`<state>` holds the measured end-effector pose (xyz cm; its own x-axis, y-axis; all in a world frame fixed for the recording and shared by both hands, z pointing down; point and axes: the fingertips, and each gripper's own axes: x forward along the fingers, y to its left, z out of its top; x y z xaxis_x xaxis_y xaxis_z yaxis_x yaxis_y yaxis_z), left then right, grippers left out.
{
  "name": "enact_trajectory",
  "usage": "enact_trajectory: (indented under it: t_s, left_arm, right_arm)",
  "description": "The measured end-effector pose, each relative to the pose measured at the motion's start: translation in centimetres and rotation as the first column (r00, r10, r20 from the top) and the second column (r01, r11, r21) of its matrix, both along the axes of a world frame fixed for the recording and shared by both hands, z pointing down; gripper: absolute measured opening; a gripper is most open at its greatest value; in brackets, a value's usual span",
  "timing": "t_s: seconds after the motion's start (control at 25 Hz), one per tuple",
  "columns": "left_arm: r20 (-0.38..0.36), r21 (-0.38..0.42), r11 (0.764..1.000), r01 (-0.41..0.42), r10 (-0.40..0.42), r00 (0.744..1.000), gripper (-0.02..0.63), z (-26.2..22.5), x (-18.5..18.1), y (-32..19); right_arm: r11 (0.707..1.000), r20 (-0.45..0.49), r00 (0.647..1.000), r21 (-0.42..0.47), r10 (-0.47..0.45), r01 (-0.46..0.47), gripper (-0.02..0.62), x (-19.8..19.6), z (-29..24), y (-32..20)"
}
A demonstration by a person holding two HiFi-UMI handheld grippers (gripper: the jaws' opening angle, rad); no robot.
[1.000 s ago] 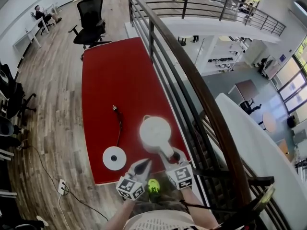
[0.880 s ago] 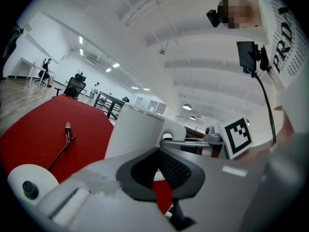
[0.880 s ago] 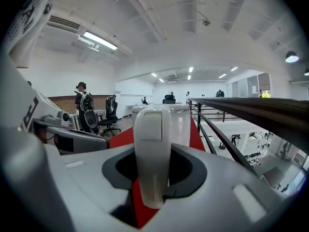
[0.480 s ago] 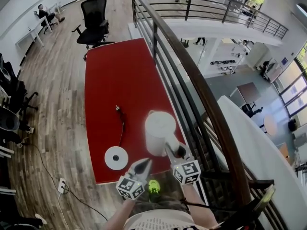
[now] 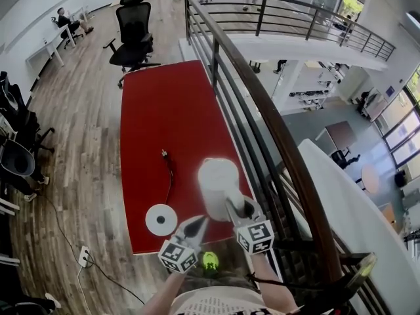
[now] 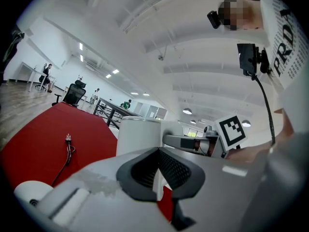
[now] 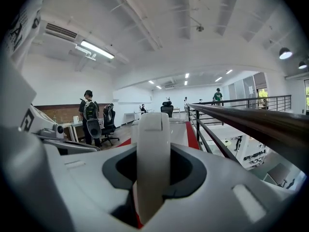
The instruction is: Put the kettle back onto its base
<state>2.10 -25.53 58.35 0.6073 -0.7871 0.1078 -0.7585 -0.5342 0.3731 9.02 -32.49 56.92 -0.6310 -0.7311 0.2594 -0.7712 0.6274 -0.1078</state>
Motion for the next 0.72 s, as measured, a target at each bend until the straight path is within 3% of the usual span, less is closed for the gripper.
enact_trajectory:
  t_s: [0.72]
  left_arm:
    - [-0.003,0.186,0.982,0.040,-0.040,0.999,-0.005,-9.0,-1.5,-3.8]
  right_arm:
    - [0.993,-0.002,0.999,0.115,-0.034,0.034,0.120,-1.2,-7.4,-0.7]
